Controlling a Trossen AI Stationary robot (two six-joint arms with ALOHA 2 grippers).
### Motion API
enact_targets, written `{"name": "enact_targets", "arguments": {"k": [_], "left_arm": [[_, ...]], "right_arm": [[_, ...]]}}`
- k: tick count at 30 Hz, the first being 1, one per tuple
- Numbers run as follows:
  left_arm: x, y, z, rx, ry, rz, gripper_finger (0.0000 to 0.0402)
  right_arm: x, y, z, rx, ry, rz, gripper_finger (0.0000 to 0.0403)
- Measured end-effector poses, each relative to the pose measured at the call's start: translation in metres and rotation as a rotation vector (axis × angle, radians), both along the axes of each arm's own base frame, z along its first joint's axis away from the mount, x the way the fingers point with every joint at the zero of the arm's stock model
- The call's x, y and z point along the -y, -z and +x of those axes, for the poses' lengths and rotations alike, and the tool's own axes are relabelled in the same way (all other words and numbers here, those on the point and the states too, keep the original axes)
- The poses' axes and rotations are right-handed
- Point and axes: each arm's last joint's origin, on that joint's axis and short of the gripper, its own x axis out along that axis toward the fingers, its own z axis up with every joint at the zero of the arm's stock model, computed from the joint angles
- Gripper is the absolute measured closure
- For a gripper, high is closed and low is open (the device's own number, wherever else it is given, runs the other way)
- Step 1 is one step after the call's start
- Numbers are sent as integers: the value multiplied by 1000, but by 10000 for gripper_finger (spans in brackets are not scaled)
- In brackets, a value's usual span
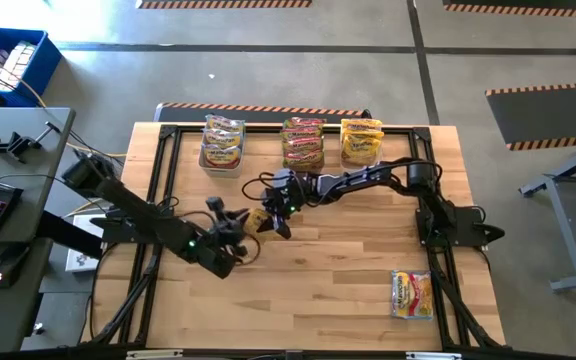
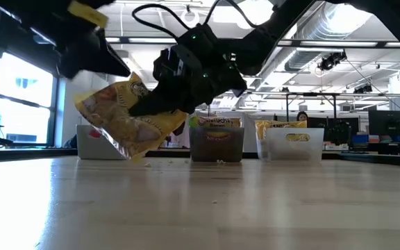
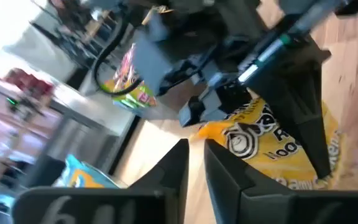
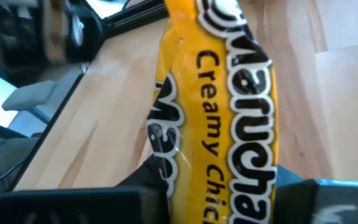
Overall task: Sort Maruchan noodles
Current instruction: Put the yellow noodle pack into the transparent bin
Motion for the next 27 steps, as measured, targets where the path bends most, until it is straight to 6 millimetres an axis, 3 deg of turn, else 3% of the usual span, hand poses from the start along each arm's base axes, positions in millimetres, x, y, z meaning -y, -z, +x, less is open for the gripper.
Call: {"name": "enact_targets", "arguments": {"k": [5,12,15,20,24,27], "left_arm": [[-14,-21,-25,106,-38,-155,332],[-32,-7,-58,275,10,-377,326],[-39,4,-64,336,127,-511,331],[-53,16,-69,435,479,-705,355],[-66,18,-70,525,655,-735,377],[-75,18,-68,534,670,-725,389]], "right_arm": [[5,-10,-5,-3,1,-25,304],[14,-49,-30,-80,11,-172,313],[19,-72,-52,-165,44,-309,314],[29,-104,-96,-391,140,-570,314],[45,-130,-135,-507,177,-665,315],[64,-142,-163,-608,185,-740,315]]}}
